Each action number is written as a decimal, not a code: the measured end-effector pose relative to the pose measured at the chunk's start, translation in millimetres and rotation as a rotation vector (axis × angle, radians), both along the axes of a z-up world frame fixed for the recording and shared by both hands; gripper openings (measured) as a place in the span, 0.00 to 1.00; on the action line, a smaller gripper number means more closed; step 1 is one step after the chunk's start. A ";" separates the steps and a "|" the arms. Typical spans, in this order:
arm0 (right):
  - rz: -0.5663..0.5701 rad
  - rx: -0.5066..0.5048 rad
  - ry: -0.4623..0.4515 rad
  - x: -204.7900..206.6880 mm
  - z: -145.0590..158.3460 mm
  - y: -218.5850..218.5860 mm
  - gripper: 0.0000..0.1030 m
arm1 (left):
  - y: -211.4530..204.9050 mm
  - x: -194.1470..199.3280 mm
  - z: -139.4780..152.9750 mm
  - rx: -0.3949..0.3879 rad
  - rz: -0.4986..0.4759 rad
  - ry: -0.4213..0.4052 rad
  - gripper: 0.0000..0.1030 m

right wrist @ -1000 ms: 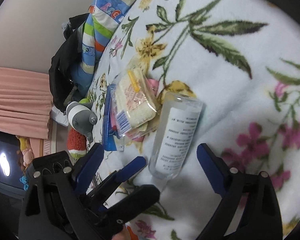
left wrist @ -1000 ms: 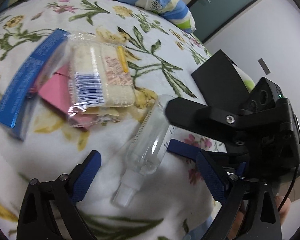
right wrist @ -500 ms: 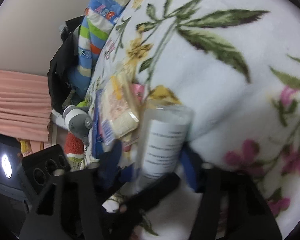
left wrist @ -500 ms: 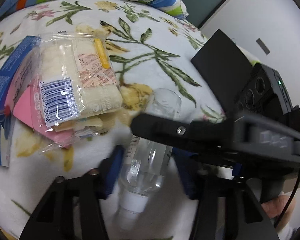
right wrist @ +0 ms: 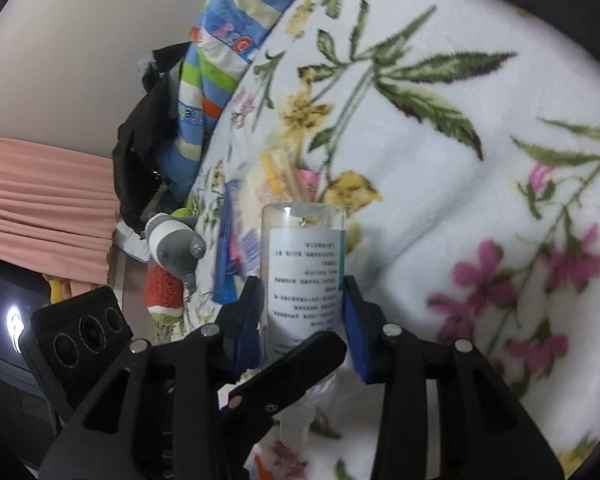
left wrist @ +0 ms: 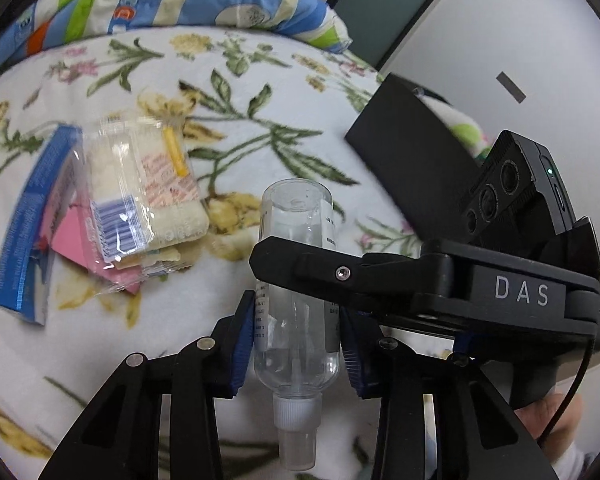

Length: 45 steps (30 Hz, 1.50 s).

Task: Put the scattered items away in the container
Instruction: 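Carry the clear spray bottle with the right tool over the black box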

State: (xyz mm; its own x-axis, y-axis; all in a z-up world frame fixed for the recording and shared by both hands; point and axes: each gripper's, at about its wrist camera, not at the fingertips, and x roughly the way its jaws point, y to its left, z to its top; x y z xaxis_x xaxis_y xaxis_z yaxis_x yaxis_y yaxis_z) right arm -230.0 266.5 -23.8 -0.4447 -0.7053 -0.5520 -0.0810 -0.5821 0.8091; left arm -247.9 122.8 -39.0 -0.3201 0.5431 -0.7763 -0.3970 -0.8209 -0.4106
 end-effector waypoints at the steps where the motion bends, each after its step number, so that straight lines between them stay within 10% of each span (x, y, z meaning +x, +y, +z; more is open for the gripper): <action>1: -0.001 -0.004 0.008 2.4 5.7 0.2 0.38 | 0.0 3.3 6.1 0.002 0.000 0.009 0.38; 23: 0.041 0.015 0.234 88.0 142.6 -27.3 0.38 | -35.6 87.6 136.1 0.059 0.027 0.210 0.38; 45: 0.026 0.035 0.343 137.6 203.3 -7.9 0.38 | -17.1 139.4 195.3 0.067 0.011 0.315 0.38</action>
State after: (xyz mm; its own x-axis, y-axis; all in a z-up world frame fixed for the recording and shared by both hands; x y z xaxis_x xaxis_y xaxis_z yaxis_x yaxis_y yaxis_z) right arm -92.4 258.6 179.5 -0.5906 -0.7021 -0.3977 0.2079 -0.6086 0.7657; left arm -108.5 105.7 156.3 -0.5448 0.5849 -0.6010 -0.5046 -0.8010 -0.3221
